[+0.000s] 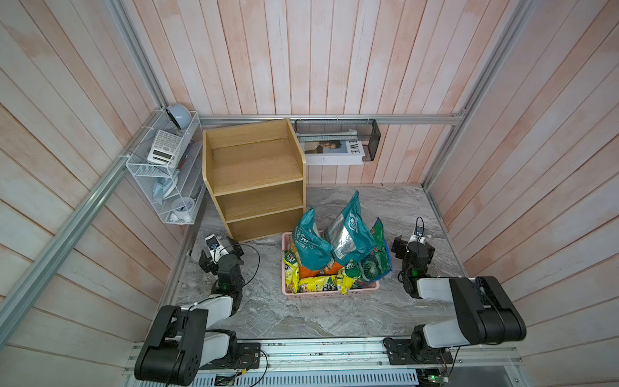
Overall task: Take down the fertilizer bag from the shelf
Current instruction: Reset both arms
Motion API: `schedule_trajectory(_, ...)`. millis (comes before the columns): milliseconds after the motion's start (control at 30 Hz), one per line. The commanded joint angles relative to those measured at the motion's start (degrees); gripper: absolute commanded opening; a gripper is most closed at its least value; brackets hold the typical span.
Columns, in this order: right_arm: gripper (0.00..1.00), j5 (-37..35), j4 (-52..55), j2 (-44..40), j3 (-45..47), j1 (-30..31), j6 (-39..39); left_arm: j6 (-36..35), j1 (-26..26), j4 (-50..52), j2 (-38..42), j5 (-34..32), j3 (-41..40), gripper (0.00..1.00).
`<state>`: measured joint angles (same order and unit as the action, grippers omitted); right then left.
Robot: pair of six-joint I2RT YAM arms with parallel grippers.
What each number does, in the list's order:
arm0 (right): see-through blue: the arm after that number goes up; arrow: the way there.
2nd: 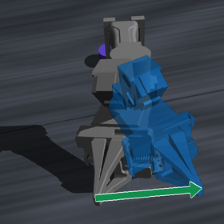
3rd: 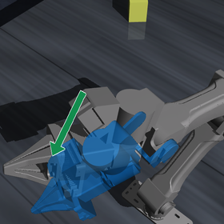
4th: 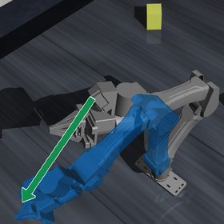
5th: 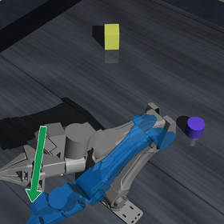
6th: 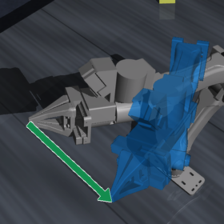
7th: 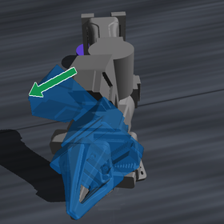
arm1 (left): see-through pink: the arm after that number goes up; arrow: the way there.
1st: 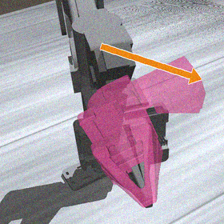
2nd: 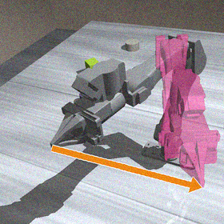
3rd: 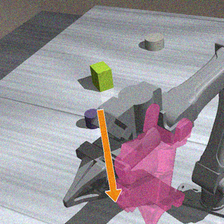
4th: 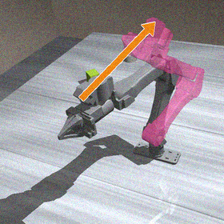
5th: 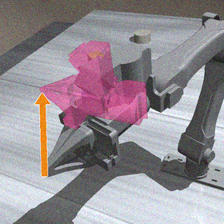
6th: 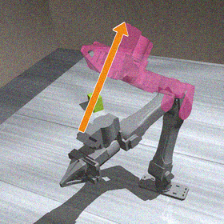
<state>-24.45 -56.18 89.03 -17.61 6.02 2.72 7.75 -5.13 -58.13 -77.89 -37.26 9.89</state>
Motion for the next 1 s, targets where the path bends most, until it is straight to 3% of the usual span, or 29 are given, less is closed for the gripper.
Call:
schedule_trajectory(0,0.98,2.85,-4.79,0.98,-0.42,1.63,-3.60,-1.03,2.75,-21.42,-11.47,9.65,-1.19,1.00)
schedule_trajectory(33,0.98,3.37,-3.90,0.96,-0.87,1.54,-3.59,-1.82,3.14,-19.72,-12.63,15.18,-0.78,1.00)
schedule_trajectory(67,0.98,3.77,-3.57,1.06,-1.11,1.28,-3.43,-3.09,2.91,-17.23,-13.72,15.86,1.53,1.00)
schedule_trajectory(167,0.98,4.06,-1.85,1.04,-1.97,0.95,-3.03,-0.48,3.91,-4.13,-10.80,15.15,6.11,1.00)
schedule_trajectory(300,0.98,5.19,-0.63,0.79,-2.34,0.21,-2.61,-0.28,4.42,0.35,-11.16,15.63,8.89,1.00)
schedule_trajectory(967,0.98,5.71,-2.07,0.97,-1.77,0.03,-2.49,-0.21,4.42,1.61,-11.37,15.02,9.69,1.00)
